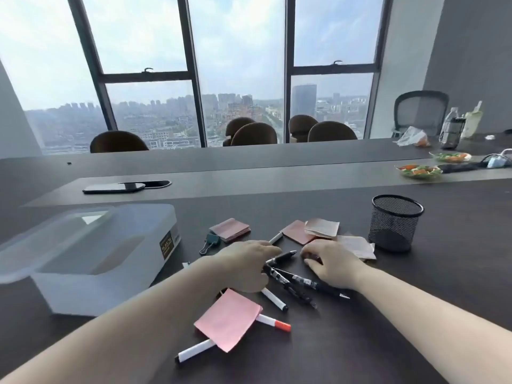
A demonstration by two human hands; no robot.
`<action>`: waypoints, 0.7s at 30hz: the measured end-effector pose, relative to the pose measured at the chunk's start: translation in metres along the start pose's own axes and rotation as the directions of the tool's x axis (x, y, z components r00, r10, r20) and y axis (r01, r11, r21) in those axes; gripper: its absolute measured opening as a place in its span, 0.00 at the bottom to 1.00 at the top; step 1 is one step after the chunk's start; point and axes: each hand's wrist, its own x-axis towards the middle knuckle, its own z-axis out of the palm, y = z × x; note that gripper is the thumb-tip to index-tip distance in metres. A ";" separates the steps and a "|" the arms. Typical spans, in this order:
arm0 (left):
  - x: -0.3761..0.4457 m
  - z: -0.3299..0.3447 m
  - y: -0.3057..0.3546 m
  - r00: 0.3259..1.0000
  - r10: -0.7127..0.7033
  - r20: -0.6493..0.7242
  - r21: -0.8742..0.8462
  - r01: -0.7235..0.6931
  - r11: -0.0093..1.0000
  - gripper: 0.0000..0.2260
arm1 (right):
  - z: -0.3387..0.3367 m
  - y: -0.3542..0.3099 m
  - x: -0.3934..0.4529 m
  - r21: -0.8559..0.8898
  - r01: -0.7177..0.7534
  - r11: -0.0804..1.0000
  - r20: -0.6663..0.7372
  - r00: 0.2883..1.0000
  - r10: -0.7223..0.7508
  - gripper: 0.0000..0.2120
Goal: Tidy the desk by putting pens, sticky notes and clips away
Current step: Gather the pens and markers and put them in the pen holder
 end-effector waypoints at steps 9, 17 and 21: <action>0.035 0.002 0.015 0.982 -0.133 0.135 0.206 0.103 0.973 0.26 | 0.012 0.009 0.009 0.092 0.030 0.995 -0.121 0.992 -0.018 0.13; 0.055 0.005 0.032 0.981 -0.110 0.158 0.325 0.053 0.944 0.23 | 0.013 0.012 0.011 0.140 0.047 0.989 -0.149 0.989 -0.026 0.12; 0.055 0.014 0.026 0.986 -0.093 0.136 0.291 0.050 0.955 0.19 | 0.011 0.013 0.011 0.143 0.042 0.989 -0.127 0.992 -0.024 0.11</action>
